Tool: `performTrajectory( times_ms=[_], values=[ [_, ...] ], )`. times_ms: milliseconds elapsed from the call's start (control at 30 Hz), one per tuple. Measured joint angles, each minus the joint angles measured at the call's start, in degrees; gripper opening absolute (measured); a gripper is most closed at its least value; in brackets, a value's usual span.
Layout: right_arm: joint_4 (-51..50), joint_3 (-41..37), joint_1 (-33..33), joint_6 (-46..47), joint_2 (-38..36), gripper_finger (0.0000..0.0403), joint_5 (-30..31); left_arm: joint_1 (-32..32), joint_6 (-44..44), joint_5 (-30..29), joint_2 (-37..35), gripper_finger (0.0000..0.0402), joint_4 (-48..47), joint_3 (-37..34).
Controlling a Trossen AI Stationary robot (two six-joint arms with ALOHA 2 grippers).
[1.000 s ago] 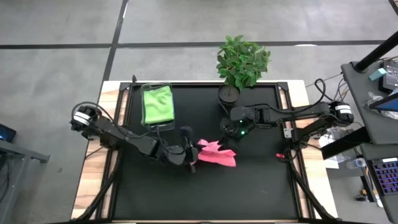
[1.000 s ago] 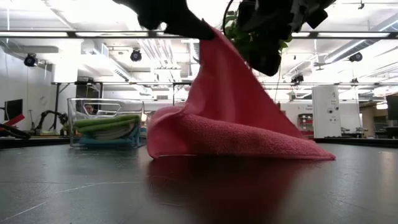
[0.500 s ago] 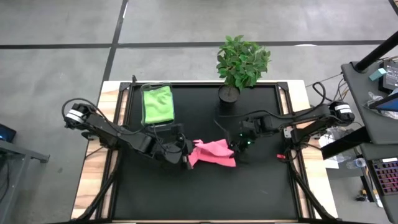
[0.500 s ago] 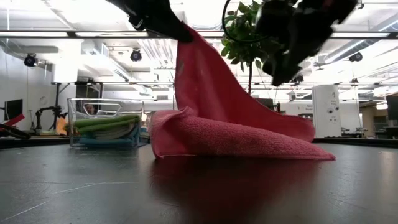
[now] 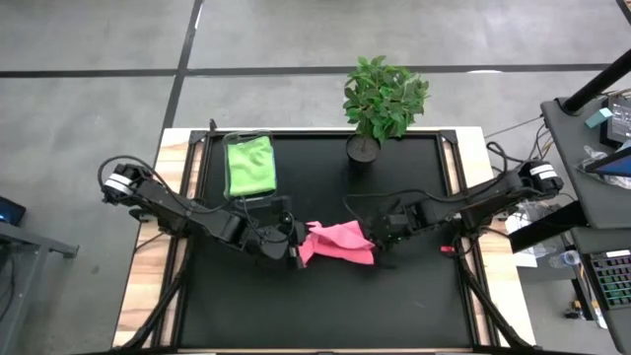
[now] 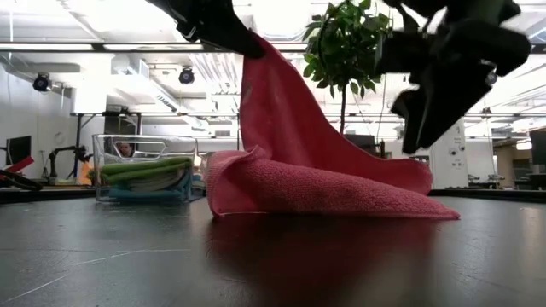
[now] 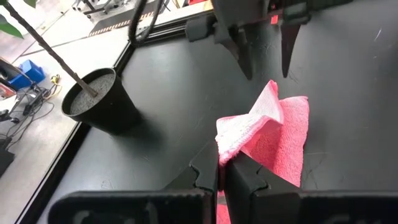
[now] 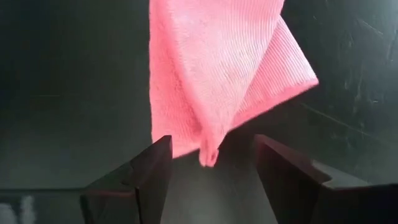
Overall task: Fold microfiber towels
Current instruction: Fold the pink microfiber towel
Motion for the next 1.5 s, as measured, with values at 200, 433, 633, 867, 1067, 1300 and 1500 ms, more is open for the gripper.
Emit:
performTrajectory(
  times_ms=[200, 433, 633, 867, 1067, 1300, 1500],
  values=[
    [12.0, -6.4, 0.1, 1.4, 0.7, 0.0213, -0.2, 0.0, 0.0, 0.0, 0.0, 0.0, 0.1, 0.0],
    [18.8, -9.6, 0.1, 1.4, 4.7, 0.0166, 0.1, 0.0, -0.1, 0.0, 0.0, 0.0, 0.1, 0.0],
    [18.7, -9.6, 0.1, 1.2, 4.3, 0.004, 0.2, 0.0, -0.3, 0.0, 0.0, 0.0, 0.2, 0.0],
    [8.9, -4.7, 0.2, -0.9, -1.9, 0.0009, 1.6, 0.0, 1.2, 0.0, -0.4, 0.0, 0.0, 0.4],
    [-7.0, 4.8, 0.5, -3.9, -8.9, 0.0009, 6.7, 0.0, 4.9, 0.2, -4.3, 0.0, 0.1, 1.1],
    [-25.8, 20.7, 0.5, -7.4, -13.4, 0.0009, 14.6, 0.6, 9.8, 2.4, -12.9, 0.0, -1.7, 1.0],
    [-34.6, 30.4, 0.3, -11.1, -13.0, 0.0008, 22.9, 4.5, 11.1, 8.7, -20.1, 0.0, -2.9, 0.7]
  ],
)
